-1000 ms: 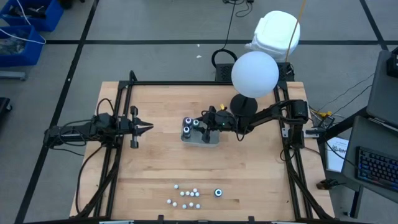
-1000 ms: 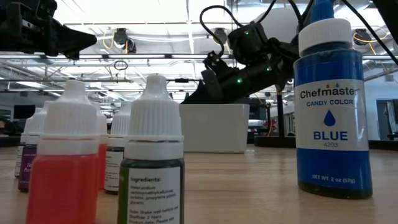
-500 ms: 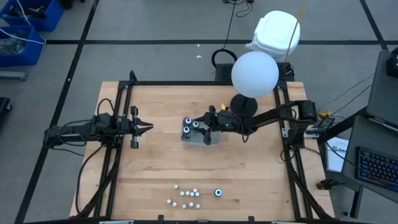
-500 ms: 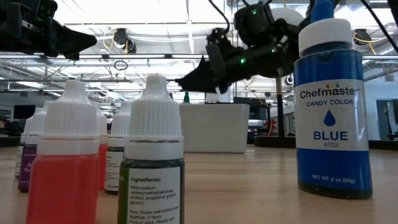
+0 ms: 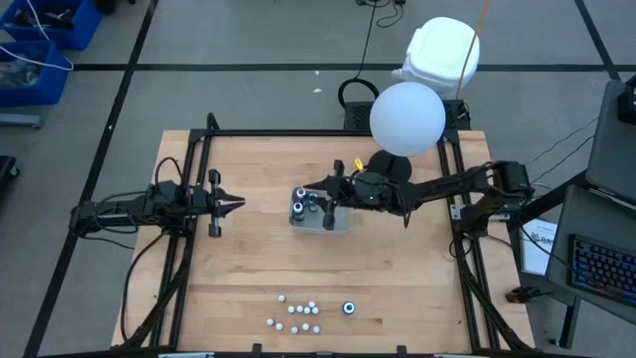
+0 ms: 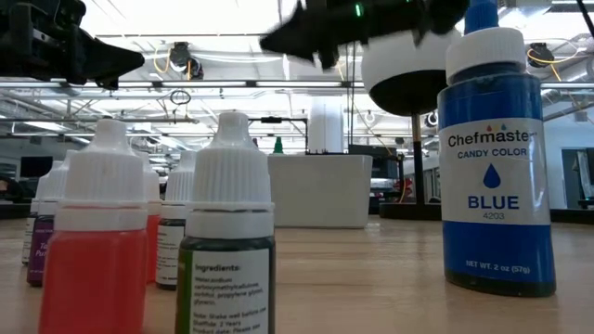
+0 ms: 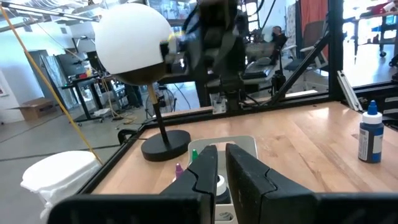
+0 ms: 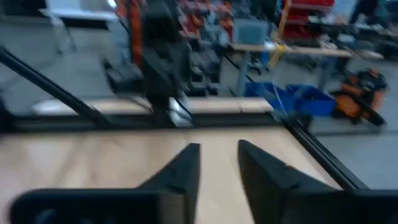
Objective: Pick & Place food coloring
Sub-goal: Put the large blue food coloring bottle into the gray bin
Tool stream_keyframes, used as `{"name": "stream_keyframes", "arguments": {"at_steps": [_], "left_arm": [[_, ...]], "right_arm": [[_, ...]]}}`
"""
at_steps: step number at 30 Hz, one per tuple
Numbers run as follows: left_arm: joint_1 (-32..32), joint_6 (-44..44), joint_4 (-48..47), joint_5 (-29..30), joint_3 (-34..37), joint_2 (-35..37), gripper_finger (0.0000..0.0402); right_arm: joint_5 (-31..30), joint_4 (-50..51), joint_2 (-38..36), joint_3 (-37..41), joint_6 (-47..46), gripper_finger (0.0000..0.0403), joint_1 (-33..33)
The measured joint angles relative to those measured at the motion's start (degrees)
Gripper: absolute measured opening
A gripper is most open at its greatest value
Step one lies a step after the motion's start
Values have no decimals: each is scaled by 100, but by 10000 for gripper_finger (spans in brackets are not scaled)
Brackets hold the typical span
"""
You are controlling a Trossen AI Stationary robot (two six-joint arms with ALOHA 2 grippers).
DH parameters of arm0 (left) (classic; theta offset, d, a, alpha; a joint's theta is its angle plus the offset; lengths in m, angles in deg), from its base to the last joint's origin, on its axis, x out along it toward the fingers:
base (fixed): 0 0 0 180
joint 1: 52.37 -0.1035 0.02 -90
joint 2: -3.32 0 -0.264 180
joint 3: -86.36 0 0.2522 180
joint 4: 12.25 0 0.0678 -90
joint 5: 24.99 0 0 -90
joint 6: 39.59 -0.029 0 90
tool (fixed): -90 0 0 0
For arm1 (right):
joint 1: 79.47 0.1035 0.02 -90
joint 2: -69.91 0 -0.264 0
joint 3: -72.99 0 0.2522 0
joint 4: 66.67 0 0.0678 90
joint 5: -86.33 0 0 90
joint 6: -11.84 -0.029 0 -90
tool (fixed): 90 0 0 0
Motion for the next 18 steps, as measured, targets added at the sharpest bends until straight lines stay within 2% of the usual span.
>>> {"name": "stream_keyframes", "arguments": {"at_steps": [4, 6, 10, 18], "left_arm": [[-2, 84, -7, 2, 0, -2, 42], [-1, 84, -17, 1, 0, -1, 42], [-2, 40, -18, 19, 0, 0, 42], [-2, 129, -37, 50, 0, -2, 42]], "right_arm": [[622, 28, 50, -577, -225, 12, 358], [753, -91, 71, -804, -434, 9, 550], [575, -291, 71, -1088, -547, 11, 928], [414, -252, 77, -1207, -443, 1, 1412]]}}
